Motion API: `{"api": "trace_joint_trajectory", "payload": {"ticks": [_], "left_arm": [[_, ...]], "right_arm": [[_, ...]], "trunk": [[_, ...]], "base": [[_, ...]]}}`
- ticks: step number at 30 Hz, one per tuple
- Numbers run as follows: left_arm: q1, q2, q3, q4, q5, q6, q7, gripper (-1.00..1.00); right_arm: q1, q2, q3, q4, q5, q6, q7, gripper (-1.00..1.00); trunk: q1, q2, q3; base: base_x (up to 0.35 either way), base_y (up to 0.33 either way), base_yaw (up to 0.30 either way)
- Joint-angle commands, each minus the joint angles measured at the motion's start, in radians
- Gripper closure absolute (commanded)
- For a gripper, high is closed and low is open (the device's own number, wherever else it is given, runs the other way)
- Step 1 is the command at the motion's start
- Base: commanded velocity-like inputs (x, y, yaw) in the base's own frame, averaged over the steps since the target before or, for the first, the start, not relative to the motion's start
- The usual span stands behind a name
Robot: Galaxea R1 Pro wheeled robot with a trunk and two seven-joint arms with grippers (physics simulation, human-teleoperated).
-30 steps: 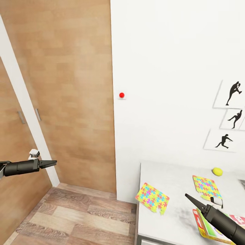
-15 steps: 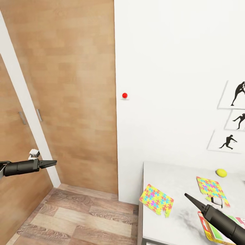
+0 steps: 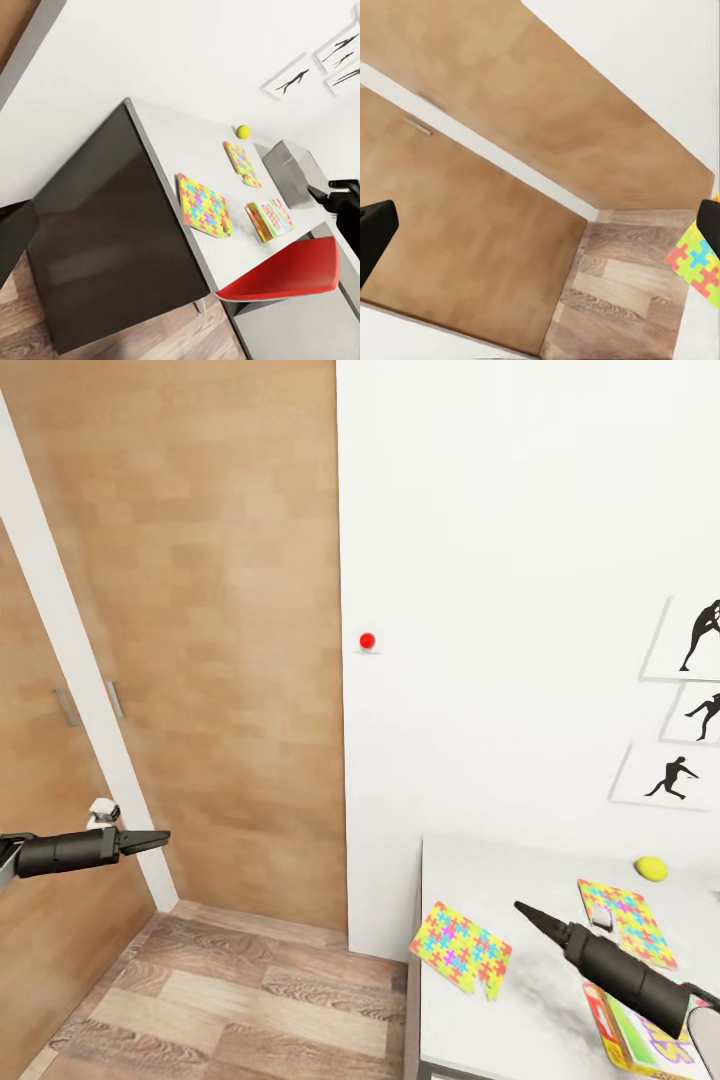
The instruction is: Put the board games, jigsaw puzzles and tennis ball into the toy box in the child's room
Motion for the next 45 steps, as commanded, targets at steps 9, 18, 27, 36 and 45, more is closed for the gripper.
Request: {"api": "trace_joint_trajectory", "payload": {"ticks": [9,18,27,36,45], "left_arm": [[0.0,-0.005,-0.006,0.0,0.006,0.012,-0.003,-1.0],[0.0,-0.006,-0.005,0.001,0.006,0.013,-0.003,-1.0],[0.0,-0.007,-0.005,0.002,0.004,0.014,-0.003,-1.0],[0.0,-0.007,-0.004,0.002,0.003,0.015,-0.003,-1.0],[0.0,-0.008,-0.003,0.002,0.003,0.014,-0.003,-1.0]], "right_arm": [[-0.256,0.006,0.011,0.027,-0.001,0.217,-0.281,-1.0],[-0.456,0.022,0.055,0.215,0.0,0.254,-0.541,-1.0],[-0.667,0.063,0.191,0.521,0.003,0.247,-0.874,-1.0],[-0.782,0.103,0.214,0.772,0.005,0.22,-1.023,-1.0],[-0.796,0.108,0.22,0.819,0.008,0.197,-1.041,-1.0]], "trunk": [[0.0,-0.002,-0.002],[0.0,-0.002,-0.002],[0.0,-0.002,-0.002],[0.0,-0.002,-0.002],[0.0,-0.002,-0.002]], "base": [[0.0,0.0,0.0],[0.0,0.0,0.0],[0.0,0.0,0.0],[0.0,0.0,0.0],[0.0,0.0,0.0]]}}
